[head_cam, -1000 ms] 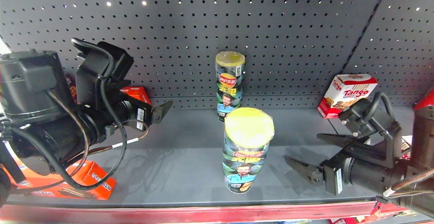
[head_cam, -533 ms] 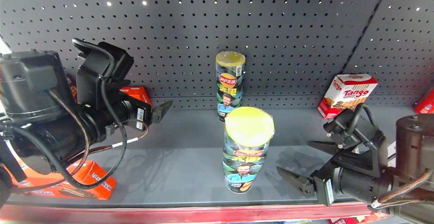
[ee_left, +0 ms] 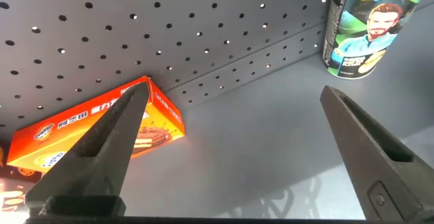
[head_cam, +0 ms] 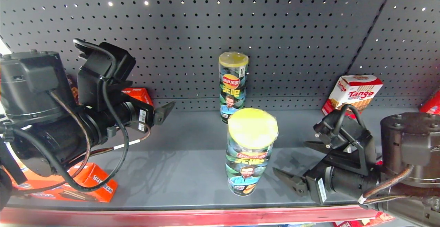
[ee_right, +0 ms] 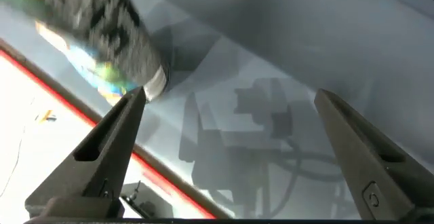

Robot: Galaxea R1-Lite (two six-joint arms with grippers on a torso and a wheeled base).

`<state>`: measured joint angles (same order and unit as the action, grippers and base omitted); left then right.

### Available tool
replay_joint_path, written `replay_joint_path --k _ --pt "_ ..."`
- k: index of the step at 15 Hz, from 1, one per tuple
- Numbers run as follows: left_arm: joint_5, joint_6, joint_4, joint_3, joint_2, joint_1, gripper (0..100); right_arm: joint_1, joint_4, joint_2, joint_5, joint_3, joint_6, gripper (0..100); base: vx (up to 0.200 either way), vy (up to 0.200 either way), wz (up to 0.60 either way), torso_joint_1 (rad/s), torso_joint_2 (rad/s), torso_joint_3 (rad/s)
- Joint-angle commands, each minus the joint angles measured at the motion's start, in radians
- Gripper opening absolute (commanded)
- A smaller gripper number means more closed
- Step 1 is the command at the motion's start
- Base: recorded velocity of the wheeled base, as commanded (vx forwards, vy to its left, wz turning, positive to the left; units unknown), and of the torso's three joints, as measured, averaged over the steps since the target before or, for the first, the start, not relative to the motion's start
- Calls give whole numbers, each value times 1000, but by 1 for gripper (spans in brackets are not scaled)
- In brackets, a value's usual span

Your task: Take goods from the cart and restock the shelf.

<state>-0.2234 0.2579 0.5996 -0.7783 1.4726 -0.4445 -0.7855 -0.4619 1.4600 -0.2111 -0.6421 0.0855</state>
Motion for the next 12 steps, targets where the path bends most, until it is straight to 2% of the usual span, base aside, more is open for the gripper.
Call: replay_joint_path --k 1,12 --pt "-1 0 2 1 0 1 100 0 0 36 -1 -27 0 100 0 0 0 0 0 0" --pt "-1 0 -1 13 -5 0 100 -6 -1 103 2 -90 19 100 0 0 0 0 0 0"
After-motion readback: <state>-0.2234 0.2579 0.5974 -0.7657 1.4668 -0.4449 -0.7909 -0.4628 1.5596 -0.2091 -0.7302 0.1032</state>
